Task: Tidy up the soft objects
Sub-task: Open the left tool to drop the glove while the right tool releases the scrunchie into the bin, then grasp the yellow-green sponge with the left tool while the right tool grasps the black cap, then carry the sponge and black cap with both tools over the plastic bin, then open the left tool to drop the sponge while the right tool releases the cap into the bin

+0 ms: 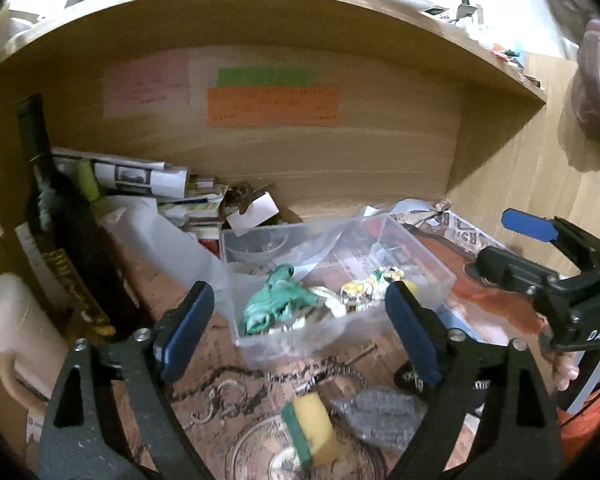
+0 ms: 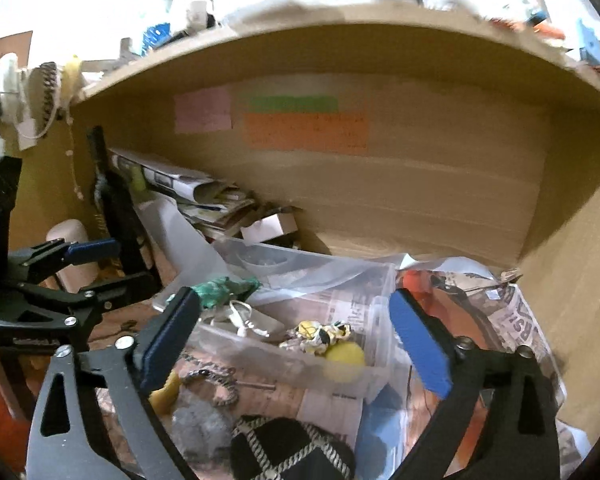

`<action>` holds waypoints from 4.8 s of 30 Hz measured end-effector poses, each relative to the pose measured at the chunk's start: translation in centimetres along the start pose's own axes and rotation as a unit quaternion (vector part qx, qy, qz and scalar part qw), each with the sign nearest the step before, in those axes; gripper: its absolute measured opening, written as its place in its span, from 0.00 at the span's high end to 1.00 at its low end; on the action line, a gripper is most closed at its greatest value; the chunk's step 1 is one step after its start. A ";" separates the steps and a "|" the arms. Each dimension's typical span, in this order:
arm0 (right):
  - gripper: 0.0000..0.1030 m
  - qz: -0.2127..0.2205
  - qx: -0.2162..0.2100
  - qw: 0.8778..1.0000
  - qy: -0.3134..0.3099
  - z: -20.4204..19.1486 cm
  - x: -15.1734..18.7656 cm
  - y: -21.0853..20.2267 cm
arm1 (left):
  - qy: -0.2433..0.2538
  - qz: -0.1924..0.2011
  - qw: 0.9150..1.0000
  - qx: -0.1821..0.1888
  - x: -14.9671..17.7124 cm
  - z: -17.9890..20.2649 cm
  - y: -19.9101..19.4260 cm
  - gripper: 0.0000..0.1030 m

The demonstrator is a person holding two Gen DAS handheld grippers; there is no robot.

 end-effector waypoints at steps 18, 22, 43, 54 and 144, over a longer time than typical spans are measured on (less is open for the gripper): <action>0.05 -0.126 0.000 0.992 0.028 0.3 10.0 3.8 | -0.033 -0.106 0.994 -0.001 9.3 -0.3 4.3 0.08; 0.05 -0.157 0.000 0.987 0.032 0.7 12.1 4.7 | -0.045 -0.125 0.991 0.007 10.6 -0.3 5.6 0.15; 0.86 -0.165 -0.029 0.983 0.073 1.9 12.9 5.2 | -0.049 -0.124 0.991 0.028 11.0 0.1 6.0 0.72; 0.87 -0.087 -0.031 0.994 0.065 1.8 8.3 1.9 | -0.051 -0.050 0.997 0.028 6.7 -0.4 1.8 0.72; 0.00 -0.031 -0.026 0.999 0.004 -1.7 1.9 2.7 | -0.027 -0.054 0.998 -0.001 2.0 -0.1 2.5 0.11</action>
Point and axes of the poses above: each gripper's, at about its wrist camera, not at the fingertips, and y roughly the way its jaws point, z to its right, x to its underside, the point moved 8 cm from there along y, roughly the way its jaws point, and after that the axes turned 13 degrees about -z, right-handed, at the moved point
